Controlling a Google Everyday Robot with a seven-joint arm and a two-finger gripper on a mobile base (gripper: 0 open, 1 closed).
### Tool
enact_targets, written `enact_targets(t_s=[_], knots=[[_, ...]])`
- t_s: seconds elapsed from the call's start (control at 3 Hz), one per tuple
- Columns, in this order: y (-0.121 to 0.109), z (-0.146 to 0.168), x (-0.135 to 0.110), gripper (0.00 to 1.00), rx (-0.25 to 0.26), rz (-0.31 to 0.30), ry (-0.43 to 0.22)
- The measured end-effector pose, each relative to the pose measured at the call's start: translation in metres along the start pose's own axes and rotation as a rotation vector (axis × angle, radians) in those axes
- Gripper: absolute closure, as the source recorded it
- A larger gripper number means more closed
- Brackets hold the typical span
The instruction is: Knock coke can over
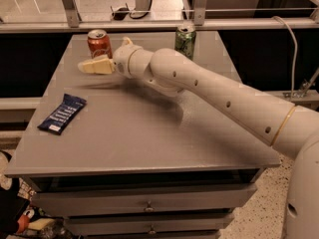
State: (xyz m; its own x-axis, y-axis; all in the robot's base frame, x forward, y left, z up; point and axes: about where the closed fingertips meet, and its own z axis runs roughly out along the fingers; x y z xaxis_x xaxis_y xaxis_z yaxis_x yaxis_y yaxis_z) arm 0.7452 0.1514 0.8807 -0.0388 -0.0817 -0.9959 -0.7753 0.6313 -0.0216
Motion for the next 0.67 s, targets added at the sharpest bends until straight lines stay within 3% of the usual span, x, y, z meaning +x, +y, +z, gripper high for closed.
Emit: enact_targets(t_s=[0.33, 0.67], knots=[[-0.0026, 0.0040, 0.0015, 0.19, 0.013, -0.004, 0.000], [-0.0002, 0.0058, 0.0013, 0.49, 0.009, -0.004, 0.000]])
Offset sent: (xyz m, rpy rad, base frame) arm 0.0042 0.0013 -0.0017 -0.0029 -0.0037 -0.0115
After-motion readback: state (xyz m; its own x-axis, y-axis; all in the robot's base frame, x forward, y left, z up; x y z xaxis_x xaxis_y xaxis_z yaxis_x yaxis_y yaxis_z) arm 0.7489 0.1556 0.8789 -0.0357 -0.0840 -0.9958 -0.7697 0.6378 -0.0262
